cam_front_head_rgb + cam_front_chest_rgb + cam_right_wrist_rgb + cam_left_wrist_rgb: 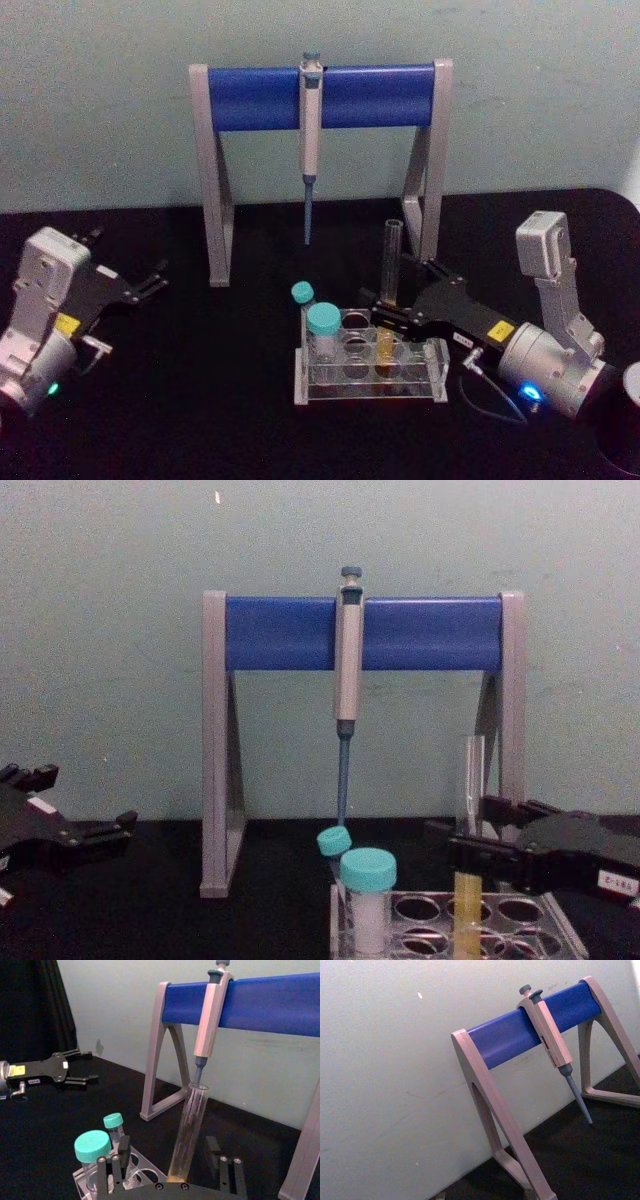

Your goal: Pick up the test tube from the test tube rack, shake it, then place it back into the test tube rack.

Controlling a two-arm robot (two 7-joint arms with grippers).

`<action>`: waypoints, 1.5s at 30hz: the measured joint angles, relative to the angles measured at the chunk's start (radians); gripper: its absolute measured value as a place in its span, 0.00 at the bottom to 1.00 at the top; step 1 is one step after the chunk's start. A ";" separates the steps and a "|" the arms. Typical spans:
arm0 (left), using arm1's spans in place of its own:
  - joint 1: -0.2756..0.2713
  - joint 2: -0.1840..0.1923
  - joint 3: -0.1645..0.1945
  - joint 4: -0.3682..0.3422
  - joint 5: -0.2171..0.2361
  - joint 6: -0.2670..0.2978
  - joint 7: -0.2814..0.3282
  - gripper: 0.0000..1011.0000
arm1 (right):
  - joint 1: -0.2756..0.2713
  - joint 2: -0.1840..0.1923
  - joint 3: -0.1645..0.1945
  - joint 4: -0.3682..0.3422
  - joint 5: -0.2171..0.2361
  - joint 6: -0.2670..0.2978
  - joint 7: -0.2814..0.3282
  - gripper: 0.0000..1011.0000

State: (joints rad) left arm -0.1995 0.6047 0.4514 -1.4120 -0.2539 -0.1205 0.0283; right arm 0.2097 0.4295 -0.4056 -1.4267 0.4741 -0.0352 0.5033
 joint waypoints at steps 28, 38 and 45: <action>0.000 0.000 0.000 0.000 0.000 0.000 0.000 1.00 | -0.198 0.064 0.135 -0.170 0.008 -0.068 -0.124 0.99; 0.000 0.000 0.000 0.000 0.000 0.000 0.000 1.00 | -0.253 -0.033 0.171 -0.113 -0.160 -0.159 -0.337 0.99; 0.000 0.000 0.000 0.000 0.000 0.000 0.000 1.00 | -0.246 -0.085 0.181 -0.040 -0.193 -0.165 -0.382 0.99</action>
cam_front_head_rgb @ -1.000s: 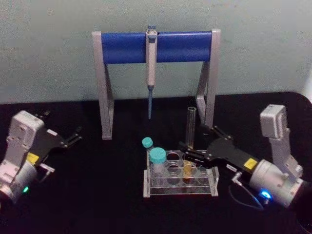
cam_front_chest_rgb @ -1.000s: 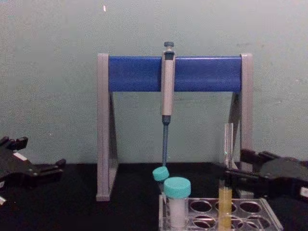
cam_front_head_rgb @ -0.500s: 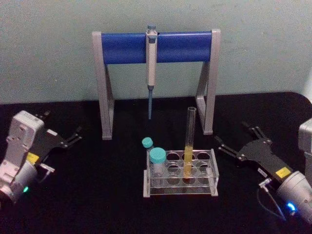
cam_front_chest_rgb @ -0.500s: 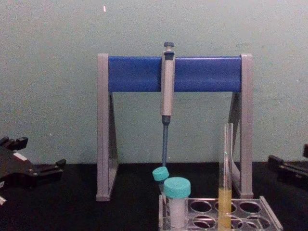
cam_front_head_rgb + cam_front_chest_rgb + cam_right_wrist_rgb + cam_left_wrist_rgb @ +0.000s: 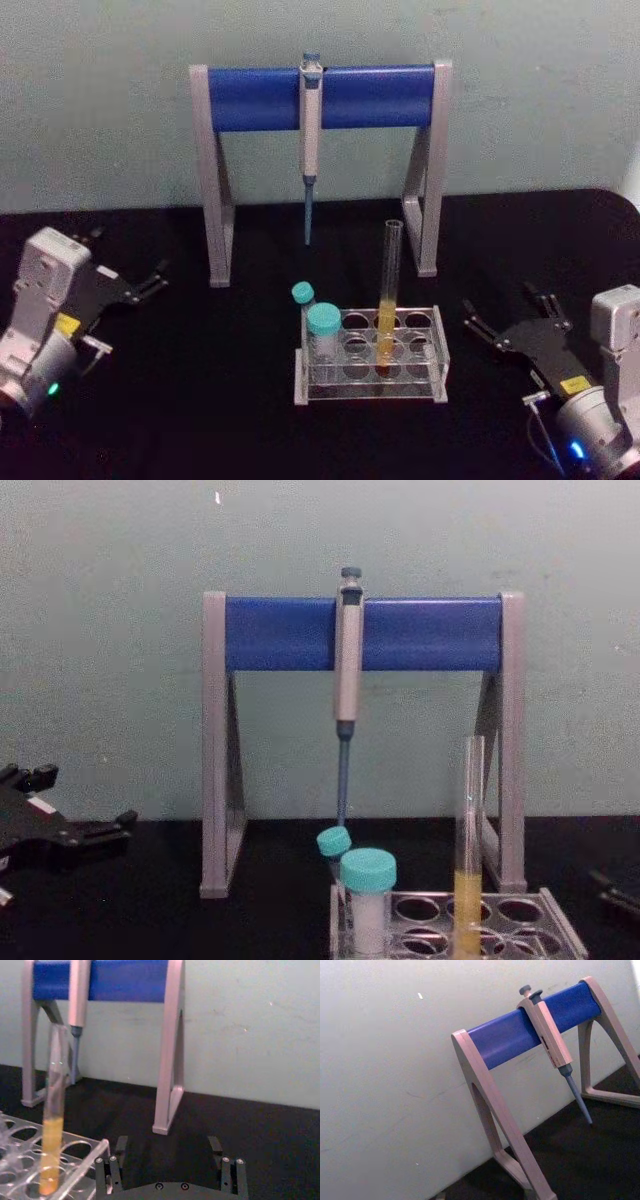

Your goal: Pick up the test tube from the test tube rack, shake it, then place it back into the test tube rack.

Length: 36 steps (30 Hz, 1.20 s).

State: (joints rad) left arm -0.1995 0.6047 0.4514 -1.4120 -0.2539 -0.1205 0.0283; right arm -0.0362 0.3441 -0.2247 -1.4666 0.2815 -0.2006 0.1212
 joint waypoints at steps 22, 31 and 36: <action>0.000 0.000 0.000 0.000 0.000 0.000 0.000 1.00 | 0.018 -0.029 0.003 0.055 -0.014 0.017 0.006 0.99; 0.000 0.000 0.000 0.000 0.000 0.000 0.000 1.00 | 0.017 -0.029 0.003 0.053 -0.013 0.017 0.006 0.99; 0.000 0.000 0.000 0.000 0.000 0.000 0.000 1.00 | 0.017 -0.028 0.003 0.052 -0.013 0.016 0.005 0.99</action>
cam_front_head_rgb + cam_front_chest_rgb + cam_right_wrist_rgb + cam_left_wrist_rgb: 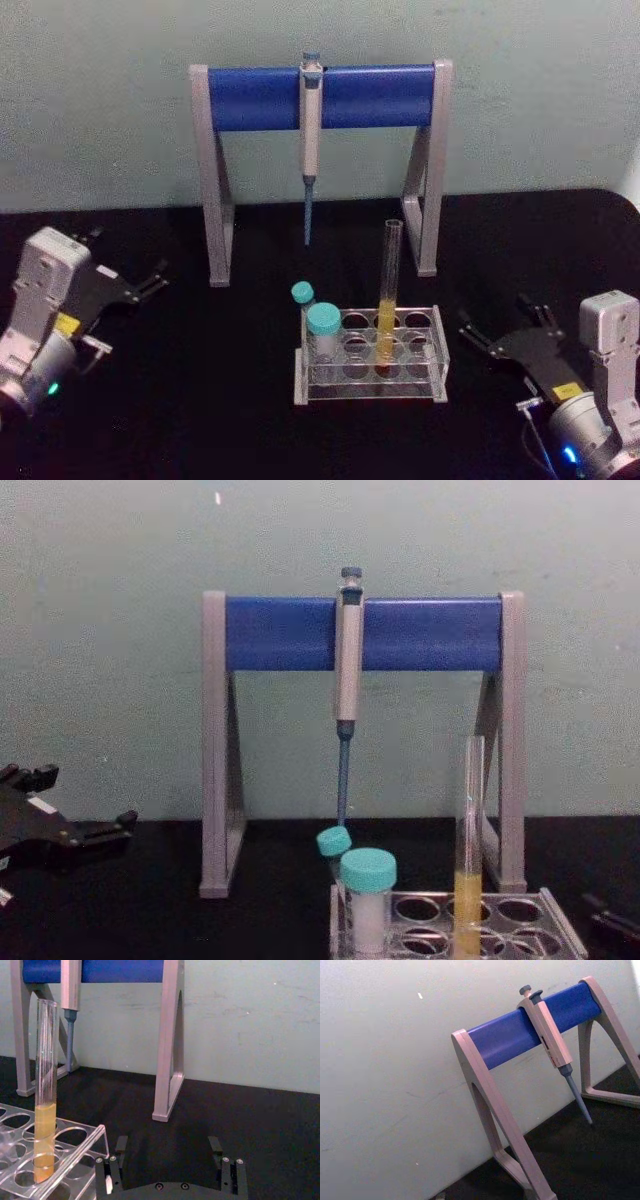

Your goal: Pick up the test tube from the test tube rack, shake it, then place it back into the test tube rack.

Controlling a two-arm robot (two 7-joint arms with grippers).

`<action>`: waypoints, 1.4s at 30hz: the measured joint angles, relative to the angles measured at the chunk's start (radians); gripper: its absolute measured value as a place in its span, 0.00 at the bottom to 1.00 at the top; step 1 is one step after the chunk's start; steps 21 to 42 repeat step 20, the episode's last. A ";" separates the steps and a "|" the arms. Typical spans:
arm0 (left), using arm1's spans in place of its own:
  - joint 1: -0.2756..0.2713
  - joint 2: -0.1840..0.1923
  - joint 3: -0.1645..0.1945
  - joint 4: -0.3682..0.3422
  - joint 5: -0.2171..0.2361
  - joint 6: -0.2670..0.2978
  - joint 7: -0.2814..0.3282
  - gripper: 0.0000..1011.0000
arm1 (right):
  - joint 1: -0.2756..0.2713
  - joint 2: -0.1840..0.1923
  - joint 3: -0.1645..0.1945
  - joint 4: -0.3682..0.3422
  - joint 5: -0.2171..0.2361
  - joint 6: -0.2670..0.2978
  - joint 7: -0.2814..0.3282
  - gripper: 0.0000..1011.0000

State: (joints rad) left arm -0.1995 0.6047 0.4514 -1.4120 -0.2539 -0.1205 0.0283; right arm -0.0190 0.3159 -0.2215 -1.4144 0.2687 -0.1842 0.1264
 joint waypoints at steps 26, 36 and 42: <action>0.000 0.000 0.000 0.000 0.000 0.000 0.000 1.00 | 0.000 0.000 0.000 -0.001 0.001 -0.001 -0.001 0.99; 0.000 0.000 0.000 0.000 0.000 0.000 0.000 1.00 | 0.000 0.000 0.000 -0.001 0.001 -0.001 -0.001 0.99; 0.000 0.000 0.000 0.000 0.000 0.000 0.000 1.00 | 0.000 0.000 0.000 -0.001 0.001 -0.001 -0.001 0.99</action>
